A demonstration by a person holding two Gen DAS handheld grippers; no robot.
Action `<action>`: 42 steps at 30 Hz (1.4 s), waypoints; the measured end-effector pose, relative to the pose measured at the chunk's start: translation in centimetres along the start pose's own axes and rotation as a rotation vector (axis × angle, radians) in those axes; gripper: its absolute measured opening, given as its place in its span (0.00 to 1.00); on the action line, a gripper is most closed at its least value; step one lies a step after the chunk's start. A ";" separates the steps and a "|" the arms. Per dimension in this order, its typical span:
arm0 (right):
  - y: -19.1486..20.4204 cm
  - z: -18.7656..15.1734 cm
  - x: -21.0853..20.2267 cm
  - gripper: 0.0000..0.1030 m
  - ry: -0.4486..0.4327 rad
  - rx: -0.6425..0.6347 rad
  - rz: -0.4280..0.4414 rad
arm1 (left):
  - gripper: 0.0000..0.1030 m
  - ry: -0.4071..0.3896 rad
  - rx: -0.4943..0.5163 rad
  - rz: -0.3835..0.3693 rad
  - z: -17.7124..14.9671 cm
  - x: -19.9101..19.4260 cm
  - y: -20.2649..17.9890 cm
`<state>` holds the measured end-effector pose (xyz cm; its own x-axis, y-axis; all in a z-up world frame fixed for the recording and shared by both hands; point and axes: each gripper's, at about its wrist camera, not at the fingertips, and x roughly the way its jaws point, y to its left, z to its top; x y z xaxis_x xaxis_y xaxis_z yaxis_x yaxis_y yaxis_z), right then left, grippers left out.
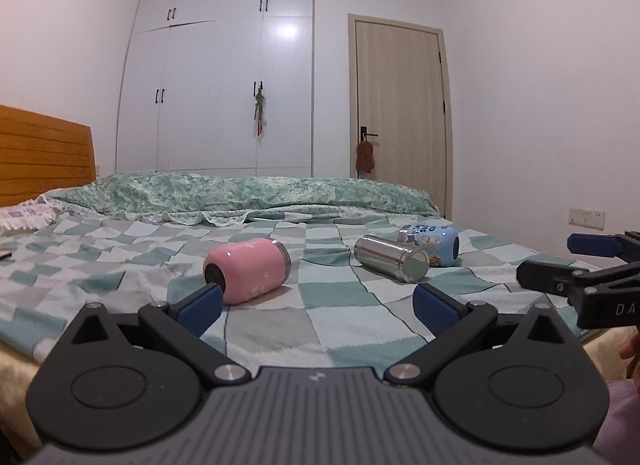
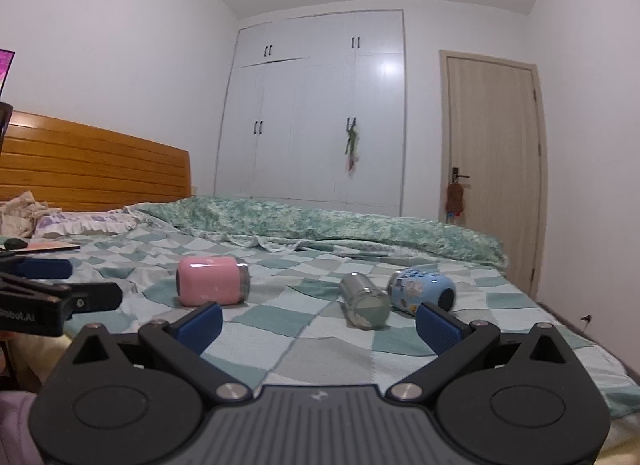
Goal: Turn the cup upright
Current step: 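Move the left gripper to the lying pink cup and close around it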
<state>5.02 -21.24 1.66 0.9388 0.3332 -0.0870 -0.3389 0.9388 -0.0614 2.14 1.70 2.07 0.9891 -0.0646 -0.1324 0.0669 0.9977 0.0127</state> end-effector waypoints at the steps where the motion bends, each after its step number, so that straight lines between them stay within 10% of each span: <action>1: 0.1 0.2 0.6 1.00 0.005 -0.006 0.008 | 1.00 0.006 0.003 -0.009 0.5 0.4 0.3; 21: 1.2 5.2 15.6 1.00 0.085 -0.015 0.086 | 1.00 0.217 0.169 -0.042 7.6 14.9 6.6; 42: -0.1 4.7 28.7 1.00 0.276 0.034 0.056 | 1.00 0.539 0.382 -0.119 5.9 29.6 8.0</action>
<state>32.31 -11.33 3.81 0.8649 0.3530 -0.3567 -0.3835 0.9234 -0.0162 32.75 7.60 4.12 0.7745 -0.0553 -0.6301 0.3117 0.9001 0.3043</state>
